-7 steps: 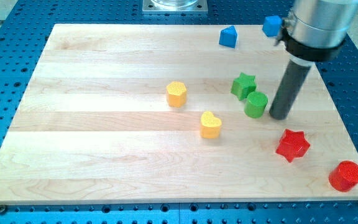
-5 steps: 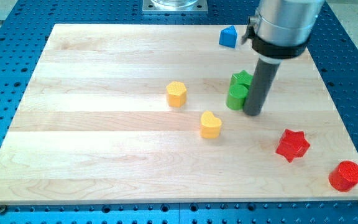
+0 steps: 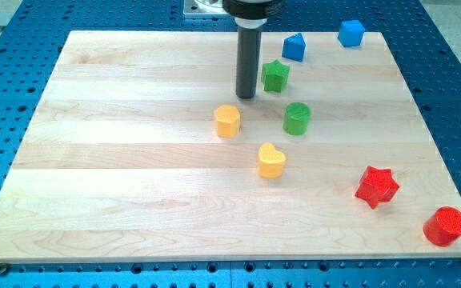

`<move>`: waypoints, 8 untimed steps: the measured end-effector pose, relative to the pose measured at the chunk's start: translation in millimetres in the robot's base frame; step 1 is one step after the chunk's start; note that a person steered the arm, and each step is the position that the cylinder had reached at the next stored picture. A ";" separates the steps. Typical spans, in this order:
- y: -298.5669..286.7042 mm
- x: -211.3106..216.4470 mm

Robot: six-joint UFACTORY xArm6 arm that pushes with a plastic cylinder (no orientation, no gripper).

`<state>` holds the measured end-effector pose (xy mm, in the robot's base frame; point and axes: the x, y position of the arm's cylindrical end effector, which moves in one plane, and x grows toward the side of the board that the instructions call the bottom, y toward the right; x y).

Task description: Place the green blocks diagonal to each other

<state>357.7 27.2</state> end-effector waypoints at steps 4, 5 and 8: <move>78.6 -43.9; -21.1 -68.0; -25.8 -24.7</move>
<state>333.0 1.4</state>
